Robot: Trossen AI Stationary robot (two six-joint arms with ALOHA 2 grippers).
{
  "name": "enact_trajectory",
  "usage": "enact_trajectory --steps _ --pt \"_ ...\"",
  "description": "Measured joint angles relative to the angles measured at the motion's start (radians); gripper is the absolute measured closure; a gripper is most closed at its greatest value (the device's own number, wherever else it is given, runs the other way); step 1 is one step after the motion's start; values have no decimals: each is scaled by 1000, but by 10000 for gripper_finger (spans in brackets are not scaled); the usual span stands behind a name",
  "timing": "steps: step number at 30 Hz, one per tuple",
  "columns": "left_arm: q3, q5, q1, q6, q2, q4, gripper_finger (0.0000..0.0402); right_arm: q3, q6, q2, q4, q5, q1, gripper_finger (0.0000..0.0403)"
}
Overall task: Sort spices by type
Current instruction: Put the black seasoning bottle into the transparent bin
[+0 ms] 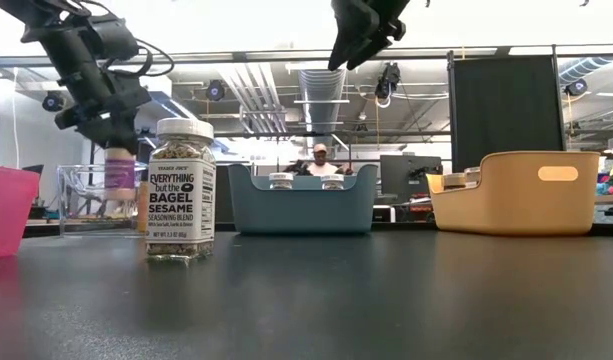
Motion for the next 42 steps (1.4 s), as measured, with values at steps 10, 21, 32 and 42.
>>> enact_trajectory --steps 10,21,32,42 --pt "-1 5 0 1 81 0 200 0 0 0 1 0 0 74" --pt "-11 -2 0 3 102 42 200 0 -10 0 1 0 0 74" --pt "-31 -27 0 -26 123 97 200 0 -17 0 1 0 0 74" --pt "-65 -27 0 -29 144 116 200 0 -26 0 1 0 0 74"
